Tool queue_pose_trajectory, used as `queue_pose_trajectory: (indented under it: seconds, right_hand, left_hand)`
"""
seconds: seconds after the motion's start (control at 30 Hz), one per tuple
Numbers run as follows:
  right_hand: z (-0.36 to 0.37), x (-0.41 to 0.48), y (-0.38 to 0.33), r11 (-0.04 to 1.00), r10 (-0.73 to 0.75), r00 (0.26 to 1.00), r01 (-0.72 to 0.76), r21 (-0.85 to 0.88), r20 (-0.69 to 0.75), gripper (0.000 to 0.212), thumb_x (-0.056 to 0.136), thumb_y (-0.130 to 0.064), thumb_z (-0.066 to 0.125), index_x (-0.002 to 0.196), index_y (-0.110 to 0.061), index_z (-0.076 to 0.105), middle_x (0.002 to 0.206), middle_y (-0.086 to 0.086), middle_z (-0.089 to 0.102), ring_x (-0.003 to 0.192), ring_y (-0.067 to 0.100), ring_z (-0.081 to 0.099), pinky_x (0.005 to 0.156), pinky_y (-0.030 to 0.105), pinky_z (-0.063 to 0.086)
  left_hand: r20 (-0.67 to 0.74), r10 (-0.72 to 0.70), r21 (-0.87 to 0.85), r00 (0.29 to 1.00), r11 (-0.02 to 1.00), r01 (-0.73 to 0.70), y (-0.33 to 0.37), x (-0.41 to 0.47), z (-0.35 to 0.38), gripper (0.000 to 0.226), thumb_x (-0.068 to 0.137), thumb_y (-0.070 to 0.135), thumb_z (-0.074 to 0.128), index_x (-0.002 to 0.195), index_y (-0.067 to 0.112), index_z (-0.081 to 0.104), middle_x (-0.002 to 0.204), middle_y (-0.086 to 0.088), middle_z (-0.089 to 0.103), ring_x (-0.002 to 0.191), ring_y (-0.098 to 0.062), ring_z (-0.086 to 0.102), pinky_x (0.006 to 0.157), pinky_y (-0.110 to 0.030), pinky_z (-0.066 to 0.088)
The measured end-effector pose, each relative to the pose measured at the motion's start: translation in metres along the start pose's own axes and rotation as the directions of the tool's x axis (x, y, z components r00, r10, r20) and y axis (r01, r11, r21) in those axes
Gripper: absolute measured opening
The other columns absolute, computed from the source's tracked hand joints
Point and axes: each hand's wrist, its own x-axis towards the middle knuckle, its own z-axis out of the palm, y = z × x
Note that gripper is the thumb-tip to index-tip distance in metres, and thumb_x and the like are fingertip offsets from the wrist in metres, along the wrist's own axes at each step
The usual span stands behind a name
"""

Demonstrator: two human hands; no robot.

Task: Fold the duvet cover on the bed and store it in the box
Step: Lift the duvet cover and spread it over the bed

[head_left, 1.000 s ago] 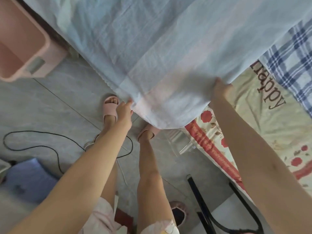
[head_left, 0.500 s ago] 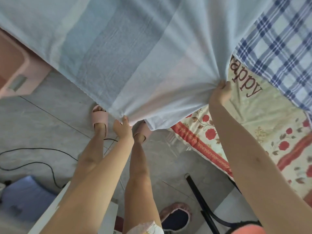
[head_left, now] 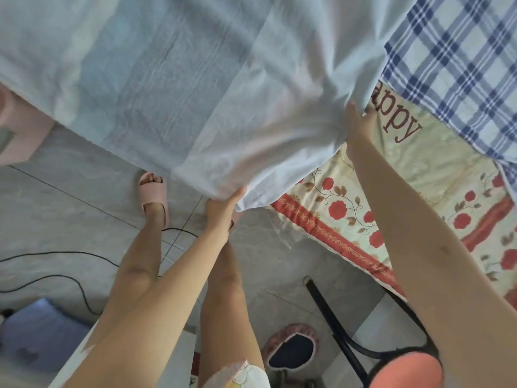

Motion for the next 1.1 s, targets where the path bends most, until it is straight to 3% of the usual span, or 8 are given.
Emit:
queue_pose_trajectory:
  seconds: [0.1,0.23,0.3,0.43,0.53,0.73,0.93,1.1]
  right_hand:
    - [0.003,0.007,-0.014,0.98,-0.181,0.979,0.171,-0.104,-0.093,0.078,0.09,-0.019,0.057,0.151,-0.022,0.01,0.151,0.006,0.027,0.089,-0.008,0.036,0.094,0.012,0.038]
    - [0.004,0.019,-0.02,0.878,-0.346,0.932,0.363,-0.313,0.11,0.057,0.097,-0.02,0.033,0.147,-0.043,0.017,0.128,0.005,0.054,0.062,0.005,0.044,0.053,0.022,0.041]
    - [-0.004,0.019,-0.027,0.681,-0.316,0.92,0.389,-0.621,0.231,0.043,0.097,-0.037,0.023,0.136,-0.053,0.03,0.095,0.004,0.06,0.068,0.02,0.051,0.058,0.033,0.04]
    - [-0.019,0.024,-0.022,0.319,-0.37,0.889,0.394,-0.862,0.269,0.066,0.098,-0.006,0.028,0.151,-0.038,0.006,0.105,0.024,0.06,0.081,0.033,0.056,0.071,0.043,0.046]
    - [-0.046,0.025,-0.016,0.331,-0.375,0.9,0.352,-0.875,0.221,0.066,0.098,-0.007,0.028,0.151,-0.038,0.003,0.11,0.027,0.057,0.084,0.036,0.056,0.07,0.044,0.045]
    - [-0.104,0.024,0.017,0.333,-0.364,0.921,0.267,-0.904,0.138,0.071,0.096,-0.001,0.028,0.151,-0.036,-0.001,0.103,0.026,0.059,0.08,0.035,0.056,0.065,0.04,0.041]
    - [-0.128,0.03,0.053,0.313,-0.303,0.946,0.217,-0.925,0.12,0.069,0.096,-0.003,0.03,0.152,-0.031,0.001,0.096,0.028,0.057,0.077,0.037,0.055,0.066,0.043,0.041]
    - [-0.095,0.024,0.071,0.648,-0.183,0.98,0.064,-0.759,-0.074,0.069,0.096,-0.008,0.031,0.151,-0.04,0.003,0.117,0.017,0.05,0.095,0.032,0.056,0.073,0.036,0.039]
  left_hand:
    - [-0.097,0.228,0.088,0.969,0.972,-0.22,-0.008,-0.009,0.003,0.008,0.077,0.017,0.072,0.074,0.014,0.065,0.071,0.001,0.066,0.067,-0.012,0.063,0.065,-0.029,0.047]
    - [-0.199,0.265,0.042,0.943,0.964,-0.262,-0.015,-0.013,0.02,0.01,0.093,0.005,0.051,0.096,0.005,0.06,0.09,-0.008,0.064,0.088,-0.022,0.064,0.079,-0.036,0.048]
    - [-0.246,0.287,0.03,0.926,0.957,-0.289,-0.016,-0.019,0.037,0.017,0.097,0.013,0.049,0.111,0.007,0.057,0.107,-0.007,0.065,0.104,-0.021,0.061,0.092,-0.032,0.049]
    - [-0.202,0.273,0.162,0.941,0.957,-0.243,-0.028,-0.034,0.059,0.013,0.09,0.032,0.062,0.084,0.021,0.056,0.083,0.01,0.062,0.083,-0.01,0.061,0.071,-0.02,0.047]
    - [-0.165,0.274,0.238,0.948,0.943,-0.231,-0.043,-0.046,0.074,0.032,0.084,0.033,0.068,0.092,0.001,0.064,0.088,-0.008,0.068,0.088,-0.025,0.065,0.076,-0.032,0.05]
    - [-0.111,0.197,0.189,0.974,0.967,-0.174,-0.077,-0.093,0.101,0.01,0.086,0.007,0.066,0.089,0.006,0.057,0.077,0.006,0.058,0.077,-0.011,0.059,0.059,0.001,0.036]
    - [-0.041,-0.083,0.171,0.996,0.981,0.089,-0.122,-0.08,0.101,0.034,0.088,0.024,0.066,0.106,-0.004,0.063,0.095,-0.007,0.065,0.086,-0.016,0.061,0.065,-0.013,0.042]
    - [0.03,-0.254,0.223,0.967,0.944,0.242,-0.095,-0.059,0.076,0.023,0.085,0.013,0.069,0.101,0.011,0.054,0.086,0.004,0.055,0.086,-0.017,0.053,0.077,-0.029,0.043]
